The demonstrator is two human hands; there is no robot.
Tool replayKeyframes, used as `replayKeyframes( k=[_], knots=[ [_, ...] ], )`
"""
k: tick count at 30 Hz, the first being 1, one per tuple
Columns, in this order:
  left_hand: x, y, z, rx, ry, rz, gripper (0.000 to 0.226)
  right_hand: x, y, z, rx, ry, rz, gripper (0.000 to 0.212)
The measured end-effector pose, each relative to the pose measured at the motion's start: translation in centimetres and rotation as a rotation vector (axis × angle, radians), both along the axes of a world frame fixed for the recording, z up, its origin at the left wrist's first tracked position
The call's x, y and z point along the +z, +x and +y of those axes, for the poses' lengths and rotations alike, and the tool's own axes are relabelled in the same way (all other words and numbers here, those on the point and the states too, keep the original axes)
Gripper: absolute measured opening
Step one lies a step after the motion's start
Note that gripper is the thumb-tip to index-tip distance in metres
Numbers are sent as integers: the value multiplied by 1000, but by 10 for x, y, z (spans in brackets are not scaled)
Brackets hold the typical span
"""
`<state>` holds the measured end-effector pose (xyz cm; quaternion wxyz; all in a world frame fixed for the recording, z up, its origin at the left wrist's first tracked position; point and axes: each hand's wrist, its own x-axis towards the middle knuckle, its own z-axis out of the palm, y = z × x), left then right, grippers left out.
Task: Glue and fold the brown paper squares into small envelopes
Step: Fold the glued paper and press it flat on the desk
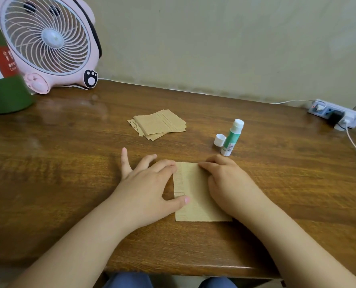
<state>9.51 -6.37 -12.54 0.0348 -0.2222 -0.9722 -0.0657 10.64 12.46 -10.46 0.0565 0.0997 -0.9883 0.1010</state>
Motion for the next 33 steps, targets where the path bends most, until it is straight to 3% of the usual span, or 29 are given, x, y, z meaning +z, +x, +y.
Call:
replayKeyframes(
  k=[5,9,12,16,23,28,30,33],
  knots=[
    [2,1,2,15,6,-20,83,1,3,22,-23,109,44,46],
    [3,5,3,31,-7,69,95,-8,2,13,54,114,181,49],
    [4,10,4,38,-40,104,93,-9,6,13,62,119,115,56],
    [7,7,7,32,-62,91,85,-6,20,19,85,99,127,48],
    [6,3,6,22,-71,79,101,-12,72,50,199,44,135,52],
    [7,11,4,-11,48,102,91,2,65,54,209,-111,-26,40],
    [11,18,3,-56,144,161,82,5,65,51,218,-164,-49,49],
    [15,31,2,-205,191,86,73,-1,71,38,292,-149,-66,64]
  ],
)
